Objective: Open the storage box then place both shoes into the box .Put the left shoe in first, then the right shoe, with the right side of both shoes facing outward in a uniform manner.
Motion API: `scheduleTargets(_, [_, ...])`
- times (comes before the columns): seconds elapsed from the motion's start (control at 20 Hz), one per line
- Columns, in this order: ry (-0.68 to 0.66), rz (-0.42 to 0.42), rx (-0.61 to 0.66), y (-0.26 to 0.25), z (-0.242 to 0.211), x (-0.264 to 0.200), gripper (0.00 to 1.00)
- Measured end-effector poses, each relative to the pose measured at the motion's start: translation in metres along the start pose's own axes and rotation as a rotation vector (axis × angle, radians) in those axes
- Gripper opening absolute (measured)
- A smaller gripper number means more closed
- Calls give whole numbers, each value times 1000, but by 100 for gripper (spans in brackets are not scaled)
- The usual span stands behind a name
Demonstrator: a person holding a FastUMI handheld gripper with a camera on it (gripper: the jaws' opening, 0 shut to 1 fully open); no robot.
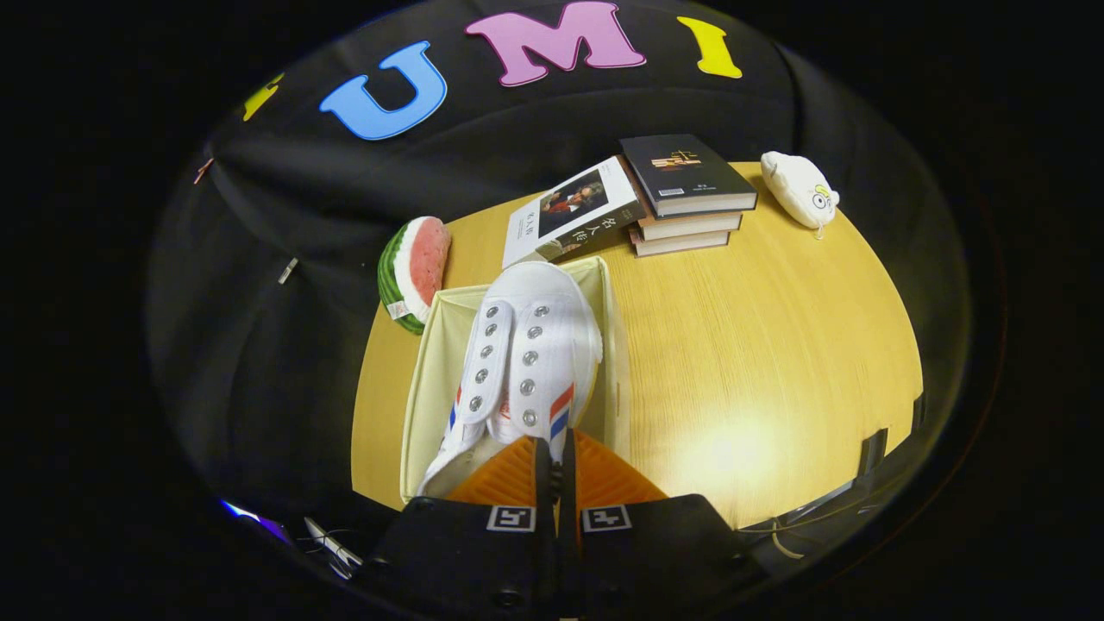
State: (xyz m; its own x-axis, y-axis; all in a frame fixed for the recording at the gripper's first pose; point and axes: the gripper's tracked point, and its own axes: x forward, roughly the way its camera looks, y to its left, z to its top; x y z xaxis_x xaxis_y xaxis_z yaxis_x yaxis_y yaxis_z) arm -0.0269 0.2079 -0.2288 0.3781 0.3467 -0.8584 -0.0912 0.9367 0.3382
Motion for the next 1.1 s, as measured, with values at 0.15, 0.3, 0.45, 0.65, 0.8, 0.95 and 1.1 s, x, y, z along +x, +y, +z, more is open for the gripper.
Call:
scheduleTargets(0.15, [23,17,16,8,-3,2,15])
scheduleTargets(0.3, [-55,104,34,34,24,-12,52])
scheduleTargets(0.45, [-144,85,-37,33,51,-31,100])
scheduleTargets(0.65, [-265,73,-91,31,74,-67,99])
scheduleTargets(0.8, [-377,55,-121,25,92,-99,99])
scheduleTargets(0.95, [-513,1,-178,16,112,-140,99])
scheduleTargets(1.1, [-688,-45,-217,10,137,-195,99])
